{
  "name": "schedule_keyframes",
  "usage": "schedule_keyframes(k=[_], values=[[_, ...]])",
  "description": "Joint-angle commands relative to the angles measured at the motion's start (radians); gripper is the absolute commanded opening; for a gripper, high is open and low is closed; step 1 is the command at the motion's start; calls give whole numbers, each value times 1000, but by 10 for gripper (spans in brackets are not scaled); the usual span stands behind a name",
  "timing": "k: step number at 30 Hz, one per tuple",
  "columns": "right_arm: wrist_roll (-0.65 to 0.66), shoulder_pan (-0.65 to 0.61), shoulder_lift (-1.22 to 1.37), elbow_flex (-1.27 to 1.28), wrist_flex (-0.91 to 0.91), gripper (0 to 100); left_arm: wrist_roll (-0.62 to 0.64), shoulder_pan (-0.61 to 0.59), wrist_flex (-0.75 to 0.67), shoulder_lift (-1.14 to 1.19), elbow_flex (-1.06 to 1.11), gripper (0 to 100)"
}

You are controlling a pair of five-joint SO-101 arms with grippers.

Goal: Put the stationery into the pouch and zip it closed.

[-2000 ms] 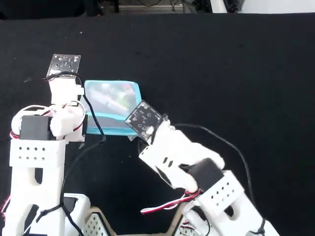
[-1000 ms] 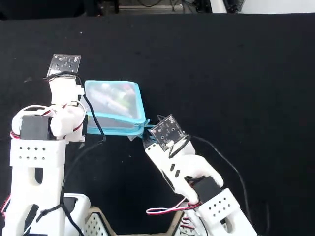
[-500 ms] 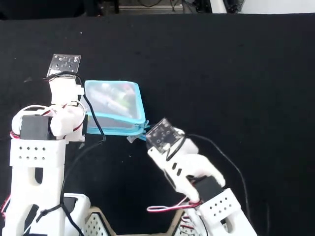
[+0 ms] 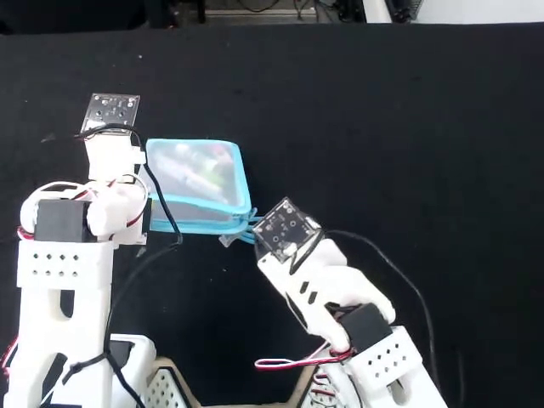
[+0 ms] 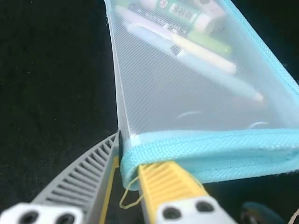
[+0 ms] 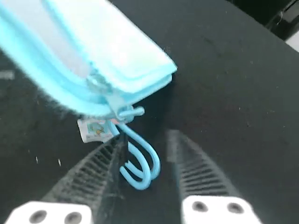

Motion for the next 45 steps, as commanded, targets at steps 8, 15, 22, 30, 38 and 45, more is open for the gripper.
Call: schedule_keyframes(k=[8,15,22,30,38,45], values=[[-216,-17,-18,143,-288,234,9,-16,-9,-2,-42,30],[-238,-158,-16,159,-258,276,9,-16,-9,-2,-42,30],[-242,-163,-16,159,-267,276,9,-16,-9,-2,-42,30],[-46,-46,-25,59,-176,28,9,-18,-9,-2,-42,30],[-14,28,-27,-65,5,11,9,-18,-9,-2,-42,30],[-20,-104,-27,-61,48,32,9,-18,-9,-2,-42,30]])
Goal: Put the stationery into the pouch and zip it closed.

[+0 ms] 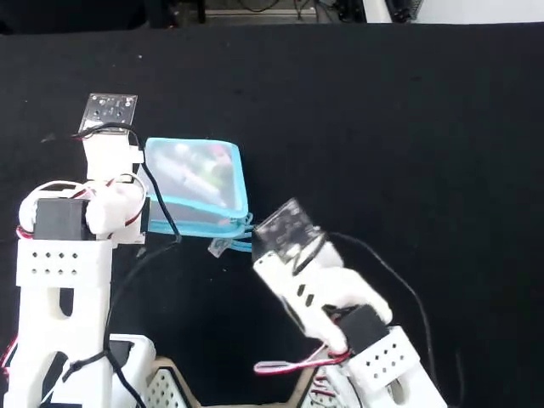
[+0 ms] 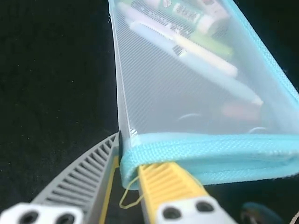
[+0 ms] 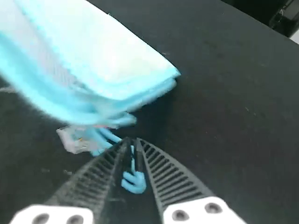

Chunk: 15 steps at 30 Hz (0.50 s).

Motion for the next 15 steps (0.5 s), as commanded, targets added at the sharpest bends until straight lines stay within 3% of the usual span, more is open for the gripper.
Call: schedule_keyframes(k=[1,6,9,12,15], values=[[-6,-81,-18,-56,34,64,9,-7,-9,-8,-42,30],[-296,-147,-18,19,-6,266,9,-7,-9,-8,-42,30],[-420,-147,-18,116,-166,289,9,-7,-9,-8,-42,30],[-454,-147,-16,214,-351,289,9,-7,-9,-8,-42,30],[-448,-146,8,213,-394,272,9,-7,-9,-8,-42,30]])
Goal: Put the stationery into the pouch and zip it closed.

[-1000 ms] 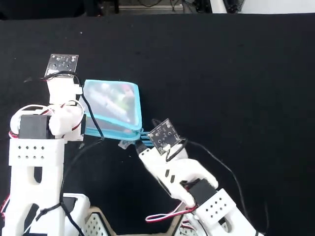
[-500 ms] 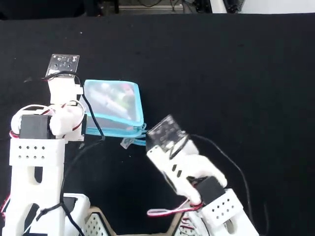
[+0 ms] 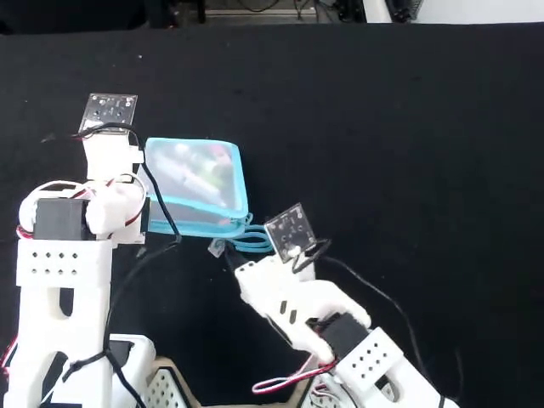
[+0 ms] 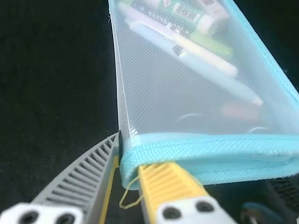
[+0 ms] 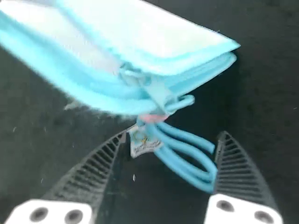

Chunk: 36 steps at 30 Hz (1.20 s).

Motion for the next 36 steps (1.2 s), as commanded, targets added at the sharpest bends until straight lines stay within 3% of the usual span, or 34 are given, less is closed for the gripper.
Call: schedule_keyframes(k=[1,7,11,13,19,25,36], values=[[-11,-6,21,-1,-95,263,9,-7,-9,-8,-42,30],[-8,2,64,-10,-164,211,9,-7,-9,-8,-42,30],[100,97,59,-53,-163,20,9,-7,-9,-8,-42,30],[198,152,51,-77,-137,28,9,-7,-9,-8,-42,30],[292,249,-30,-200,100,11,9,-7,-11,-8,-42,30],[368,221,-124,-266,262,11,11,-5,-15,-8,-47,30],[379,-5,-88,-424,270,11,11,-5,-8,-8,-111,31]])
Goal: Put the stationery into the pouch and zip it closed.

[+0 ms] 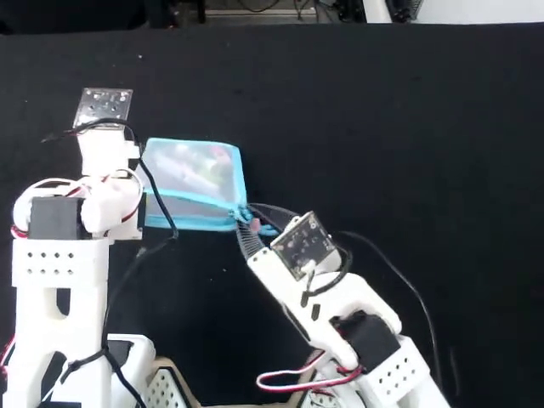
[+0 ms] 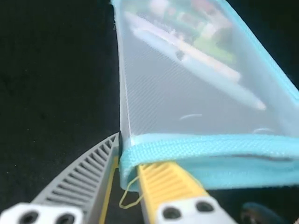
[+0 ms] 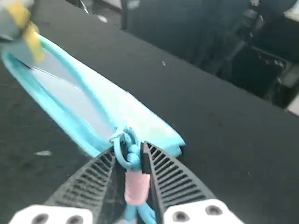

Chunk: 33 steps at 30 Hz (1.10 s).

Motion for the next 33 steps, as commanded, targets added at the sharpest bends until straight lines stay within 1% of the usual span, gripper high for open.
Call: schedule_keyframes(k=[1,5,7,13,15,18,21,24,27,30,33], values=[[6,-98,68,-139,5,11,9,-2,-8,-11,-67,31],[9,-175,237,-225,5,11,9,-12,-8,-11,-64,30],[35,-196,326,-268,5,11,9,-13,-5,-12,-61,30],[40,-210,492,-334,5,18,9,-13,26,-12,-67,30],[38,-209,506,-332,6,55,9,-13,20,-12,-62,30],[-2,-206,506,-338,32,97,9,-13,20,-12,-62,30],[2,-206,504,-337,41,73,9,-13,20,-12,-62,30],[95,-206,504,-332,46,10,9,-13,20,-12,-61,30],[143,-204,504,-338,77,10,8,-13,20,-12,-61,30],[147,-203,498,-371,137,10,6,-13,20,-12,-67,30],[147,-158,478,-458,233,10,8,-5,18,-12,-84,31]])
